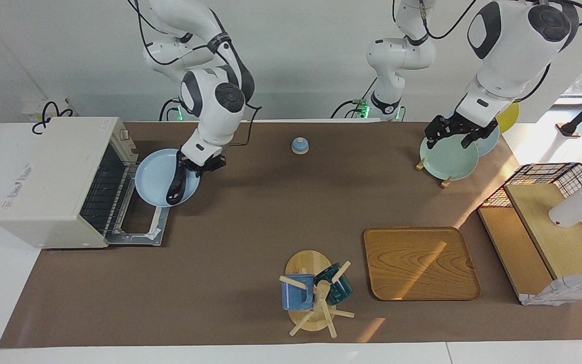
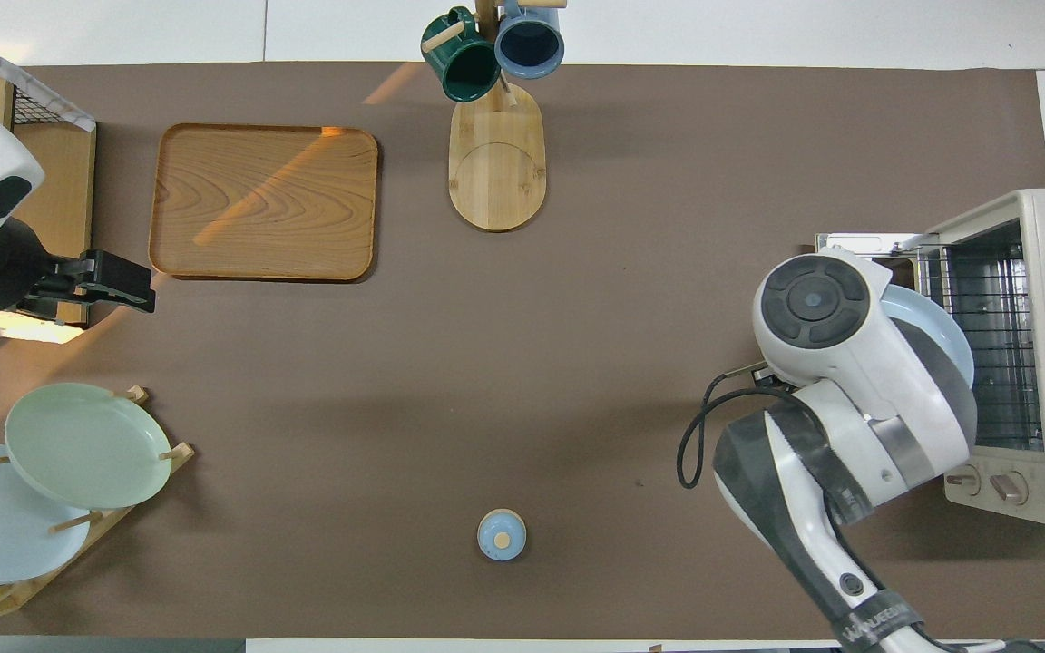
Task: Put eggplant into oven
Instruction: 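Carry the eggplant with the right gripper into the open oven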
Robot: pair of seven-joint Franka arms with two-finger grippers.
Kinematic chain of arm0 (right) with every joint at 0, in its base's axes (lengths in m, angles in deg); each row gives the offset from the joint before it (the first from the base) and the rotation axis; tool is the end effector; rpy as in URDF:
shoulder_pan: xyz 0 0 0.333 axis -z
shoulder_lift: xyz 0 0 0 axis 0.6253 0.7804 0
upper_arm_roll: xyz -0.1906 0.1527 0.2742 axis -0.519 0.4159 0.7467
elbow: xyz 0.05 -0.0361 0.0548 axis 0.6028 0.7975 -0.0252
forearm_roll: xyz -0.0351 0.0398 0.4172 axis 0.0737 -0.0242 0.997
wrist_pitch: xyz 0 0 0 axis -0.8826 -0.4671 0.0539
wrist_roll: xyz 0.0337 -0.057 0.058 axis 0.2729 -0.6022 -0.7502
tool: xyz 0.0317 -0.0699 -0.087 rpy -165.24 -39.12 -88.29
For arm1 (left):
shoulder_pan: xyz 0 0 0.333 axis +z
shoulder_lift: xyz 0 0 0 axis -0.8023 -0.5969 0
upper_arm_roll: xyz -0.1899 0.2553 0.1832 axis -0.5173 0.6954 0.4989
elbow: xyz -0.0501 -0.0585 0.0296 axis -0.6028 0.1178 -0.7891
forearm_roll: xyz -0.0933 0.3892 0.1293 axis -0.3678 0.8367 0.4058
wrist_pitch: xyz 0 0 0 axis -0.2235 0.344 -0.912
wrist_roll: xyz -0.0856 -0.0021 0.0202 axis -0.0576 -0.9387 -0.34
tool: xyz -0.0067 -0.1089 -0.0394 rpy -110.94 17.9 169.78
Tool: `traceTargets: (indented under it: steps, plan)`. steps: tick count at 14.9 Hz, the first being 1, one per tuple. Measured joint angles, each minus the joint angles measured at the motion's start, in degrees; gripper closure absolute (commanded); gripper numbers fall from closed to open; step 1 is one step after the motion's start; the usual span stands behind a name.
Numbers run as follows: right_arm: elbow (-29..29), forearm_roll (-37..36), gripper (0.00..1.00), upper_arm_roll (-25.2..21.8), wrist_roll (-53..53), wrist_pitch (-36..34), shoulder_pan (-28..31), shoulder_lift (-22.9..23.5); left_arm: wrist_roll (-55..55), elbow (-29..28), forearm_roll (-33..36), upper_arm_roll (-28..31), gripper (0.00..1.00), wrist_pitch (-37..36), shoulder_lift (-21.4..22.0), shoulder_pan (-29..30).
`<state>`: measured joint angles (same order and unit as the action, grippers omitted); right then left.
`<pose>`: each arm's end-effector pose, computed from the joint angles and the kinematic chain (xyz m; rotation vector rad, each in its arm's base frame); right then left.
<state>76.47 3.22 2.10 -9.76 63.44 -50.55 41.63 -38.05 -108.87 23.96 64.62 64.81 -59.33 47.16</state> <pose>0.5221 0.1187 0.4205 2.7194 0.3156 -0.2150 0.5688 -0.0766 0.6234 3.1027 -0.0595 -0.1363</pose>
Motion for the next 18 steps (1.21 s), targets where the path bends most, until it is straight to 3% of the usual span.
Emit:
traceTargets:
  steps: [9,15,18]
  plan:
    - [1.36,0.00,1.00,0.06,-16.15,4.76,13.85,-0.02,0.01,0.00,0.00,-0.49,0.00,-0.03,0.00,0.61]
    - [4.22,0.00,1.00,0.20,-18.92,9.56,17.30,-0.06,0.01,0.00,0.00,-0.49,0.00,-0.04,0.00,0.71]
    - [4.48,0.41,0.82,0.19,-19.94,10.35,18.64,-0.08,0.01,0.00,0.00,-0.48,0.00,-0.02,0.00,0.72]
